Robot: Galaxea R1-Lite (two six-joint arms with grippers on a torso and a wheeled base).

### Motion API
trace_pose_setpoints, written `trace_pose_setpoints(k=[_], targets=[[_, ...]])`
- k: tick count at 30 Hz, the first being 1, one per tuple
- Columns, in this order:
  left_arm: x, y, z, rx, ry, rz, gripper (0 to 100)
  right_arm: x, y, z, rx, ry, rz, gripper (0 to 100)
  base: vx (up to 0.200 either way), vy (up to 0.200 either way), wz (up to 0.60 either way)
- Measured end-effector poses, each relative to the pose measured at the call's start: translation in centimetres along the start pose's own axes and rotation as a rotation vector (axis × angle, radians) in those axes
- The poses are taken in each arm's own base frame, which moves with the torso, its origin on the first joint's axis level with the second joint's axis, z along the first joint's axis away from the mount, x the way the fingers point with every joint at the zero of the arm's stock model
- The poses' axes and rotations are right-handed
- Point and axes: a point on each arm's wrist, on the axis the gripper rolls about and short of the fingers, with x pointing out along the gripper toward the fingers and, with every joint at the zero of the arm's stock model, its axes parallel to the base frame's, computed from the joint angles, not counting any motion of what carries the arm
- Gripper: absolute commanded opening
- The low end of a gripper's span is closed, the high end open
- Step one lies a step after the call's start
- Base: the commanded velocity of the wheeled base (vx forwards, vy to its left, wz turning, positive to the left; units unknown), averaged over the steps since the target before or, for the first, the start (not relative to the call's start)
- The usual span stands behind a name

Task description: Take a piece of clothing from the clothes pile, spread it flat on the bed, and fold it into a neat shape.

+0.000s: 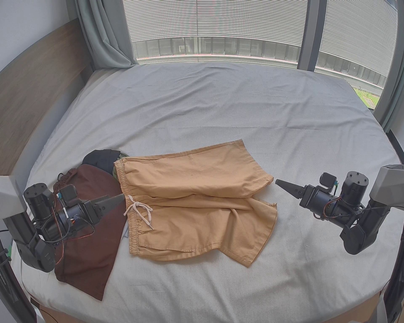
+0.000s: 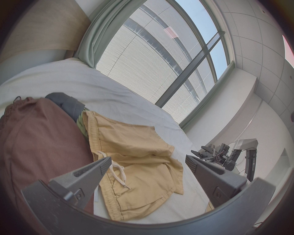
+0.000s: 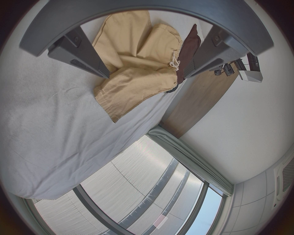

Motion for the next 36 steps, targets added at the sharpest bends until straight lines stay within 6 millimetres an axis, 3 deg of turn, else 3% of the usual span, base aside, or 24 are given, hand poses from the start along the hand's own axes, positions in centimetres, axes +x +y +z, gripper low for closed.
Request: trace_pose_setpoints(k=[20, 36], targets=[[-0.2, 2.4, -5.9, -0.050, 0.201, 0.047, 100, 0.6, -2.0, -2.4, 0.051, 0.057, -0.058, 100, 0.000, 0.000, 0.00], [0.3, 3.7, -8.8, -0.095, 0.286, 0.069, 100, 0.8, -2.5, -2.7, 0.059, 0.062, -0.065, 100, 0.000, 0.000, 0.00]])
